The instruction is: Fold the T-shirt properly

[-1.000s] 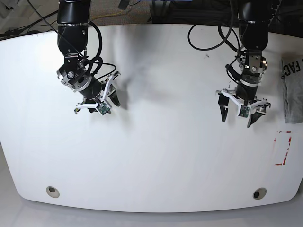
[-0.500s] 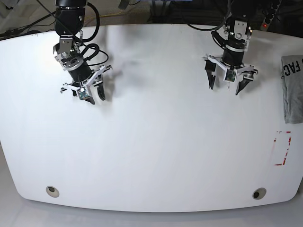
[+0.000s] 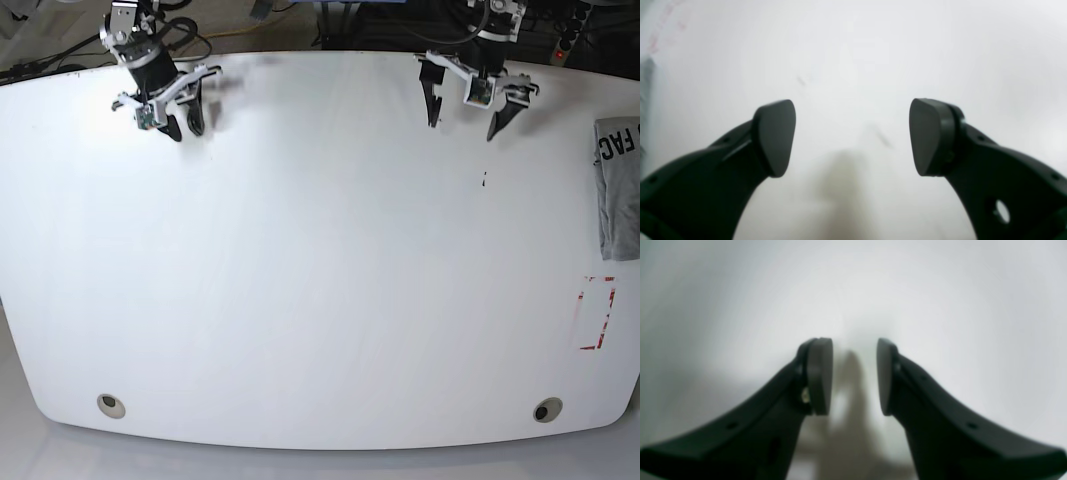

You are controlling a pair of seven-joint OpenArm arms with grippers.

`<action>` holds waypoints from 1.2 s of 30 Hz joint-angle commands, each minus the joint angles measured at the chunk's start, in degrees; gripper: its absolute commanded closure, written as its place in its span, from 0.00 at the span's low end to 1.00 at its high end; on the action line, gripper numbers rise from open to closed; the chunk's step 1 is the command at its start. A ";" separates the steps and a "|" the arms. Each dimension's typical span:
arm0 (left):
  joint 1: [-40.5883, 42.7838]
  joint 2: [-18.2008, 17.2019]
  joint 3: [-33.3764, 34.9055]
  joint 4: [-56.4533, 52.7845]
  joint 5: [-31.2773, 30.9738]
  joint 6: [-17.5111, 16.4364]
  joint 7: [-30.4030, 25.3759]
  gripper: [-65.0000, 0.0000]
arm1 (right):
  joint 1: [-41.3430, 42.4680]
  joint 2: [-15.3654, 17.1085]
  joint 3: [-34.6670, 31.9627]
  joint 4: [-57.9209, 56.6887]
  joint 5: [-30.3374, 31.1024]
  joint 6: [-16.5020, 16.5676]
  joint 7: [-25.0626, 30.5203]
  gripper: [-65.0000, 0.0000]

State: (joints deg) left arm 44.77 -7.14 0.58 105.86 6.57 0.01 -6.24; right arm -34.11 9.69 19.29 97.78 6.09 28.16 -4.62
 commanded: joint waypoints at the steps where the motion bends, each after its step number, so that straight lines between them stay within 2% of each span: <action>1: 3.97 -0.38 0.08 1.87 -0.11 0.21 1.36 0.24 | -4.53 0.72 0.71 3.01 2.84 -0.51 1.94 0.69; 4: 6.43 -0.47 0.08 1.87 -0.19 0.21 2.24 0.25 | -9.10 0.72 0.89 3.63 4.15 -0.51 2.03 0.69; 7: 9.95 -0.56 0.08 1.87 -0.19 0.21 2.24 0.31 | -14.46 0.55 2.29 4.24 4.15 -0.51 2.03 0.69; 11: 13.73 -0.64 -0.18 1.70 -0.19 0.21 2.68 0.36 | -20.18 -2.70 3.35 4.77 5.39 -0.07 3.35 0.69; 17: 21.29 -0.56 -1.06 1.08 -0.19 0.21 2.68 0.37 | -28.79 -3.23 3.17 4.86 5.82 0.01 3.96 0.69; 20: 23.58 -0.47 -1.06 -1.73 -0.19 0.21 2.68 0.37 | -31.17 -3.14 0.97 3.54 5.82 0.01 3.96 0.69; 24: 23.40 -0.20 -0.89 -9.20 -0.19 0.21 2.68 0.37 | -31.08 -2.70 -0.43 -1.73 5.21 0.01 3.96 0.69; 28: 20.15 0.50 0.26 -18.79 -0.28 0.21 2.68 0.37 | -26.77 -1.47 -1.75 -11.14 5.12 0.01 3.96 0.69; 36: 7.84 0.94 1.05 -36.72 -0.11 0.21 2.77 0.37 | -15.61 2.57 -8.26 -31.27 5.12 -0.43 4.14 0.69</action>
State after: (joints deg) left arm 55.72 -5.74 1.67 74.98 6.42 -0.43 -3.36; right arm -51.42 10.98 12.19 71.33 11.03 27.42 -0.71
